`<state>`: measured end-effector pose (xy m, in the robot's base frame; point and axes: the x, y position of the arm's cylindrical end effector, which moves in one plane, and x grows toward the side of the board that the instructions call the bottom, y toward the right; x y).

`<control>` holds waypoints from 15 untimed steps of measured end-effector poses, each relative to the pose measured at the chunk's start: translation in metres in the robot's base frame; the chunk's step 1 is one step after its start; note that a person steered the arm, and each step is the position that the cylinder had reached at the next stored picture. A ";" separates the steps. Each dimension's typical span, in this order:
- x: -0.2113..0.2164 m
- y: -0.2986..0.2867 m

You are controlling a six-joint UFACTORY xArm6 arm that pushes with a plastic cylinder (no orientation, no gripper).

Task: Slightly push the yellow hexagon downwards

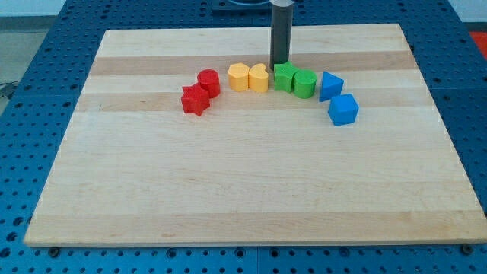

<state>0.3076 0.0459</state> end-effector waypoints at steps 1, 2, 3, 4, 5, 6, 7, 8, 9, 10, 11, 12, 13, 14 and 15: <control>-0.008 0.000; -0.031 -0.017; -0.030 -0.050; -0.018 -0.081; -0.014 -0.085; -0.009 -0.088; -0.006 -0.092; -0.004 -0.095; -0.003 -0.098; 0.000 -0.099; -0.011 -0.087; -0.009 -0.062; -0.001 -0.062; 0.013 -0.062; 0.018 -0.062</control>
<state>0.3256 -0.0164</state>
